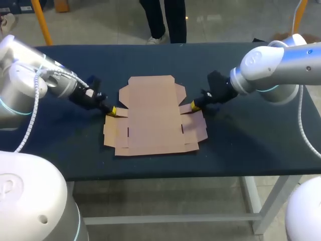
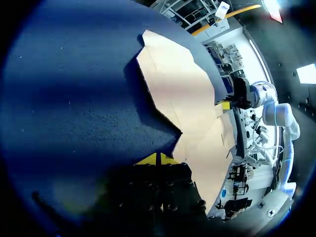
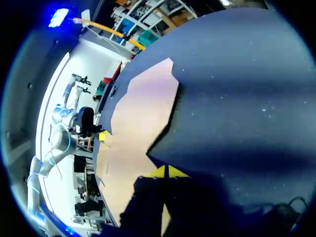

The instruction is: Assemble the packaging by folding the flat box into shape, placing the metal phone stand inside, and closing the box properly

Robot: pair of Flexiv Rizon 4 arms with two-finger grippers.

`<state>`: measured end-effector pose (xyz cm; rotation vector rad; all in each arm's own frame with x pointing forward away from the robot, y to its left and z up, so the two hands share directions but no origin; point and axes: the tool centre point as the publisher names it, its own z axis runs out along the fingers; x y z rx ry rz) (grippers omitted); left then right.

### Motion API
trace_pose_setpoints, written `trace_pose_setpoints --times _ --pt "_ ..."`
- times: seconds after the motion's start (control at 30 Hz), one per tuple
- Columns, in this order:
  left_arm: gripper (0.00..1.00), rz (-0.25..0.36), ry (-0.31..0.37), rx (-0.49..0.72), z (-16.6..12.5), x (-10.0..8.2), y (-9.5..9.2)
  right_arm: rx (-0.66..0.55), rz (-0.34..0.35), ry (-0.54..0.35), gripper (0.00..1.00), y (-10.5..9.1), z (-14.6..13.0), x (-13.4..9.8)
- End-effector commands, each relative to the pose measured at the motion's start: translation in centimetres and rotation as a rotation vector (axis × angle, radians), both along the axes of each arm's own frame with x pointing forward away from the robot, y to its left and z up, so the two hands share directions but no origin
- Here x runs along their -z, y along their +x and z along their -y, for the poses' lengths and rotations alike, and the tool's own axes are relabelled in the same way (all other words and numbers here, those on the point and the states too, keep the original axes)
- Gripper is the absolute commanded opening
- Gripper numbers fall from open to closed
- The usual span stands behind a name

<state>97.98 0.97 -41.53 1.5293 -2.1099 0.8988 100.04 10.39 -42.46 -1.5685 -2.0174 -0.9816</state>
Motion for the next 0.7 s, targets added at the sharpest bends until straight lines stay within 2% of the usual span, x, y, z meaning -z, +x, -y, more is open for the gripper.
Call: trace_pose_setpoints --times 0.03,0.7 --pt "0.0 0.002 0.016 -0.008 0.55 -0.18 -0.33 0.009 0.01 0.003 0.0 -0.53 0.03 -0.13" --pt "0.0 0.0 0.052 -0.043 0.87 -0.77 -0.49 0.022 0.016 -0.014 0.0 -1.11 -0.64 -0.81"
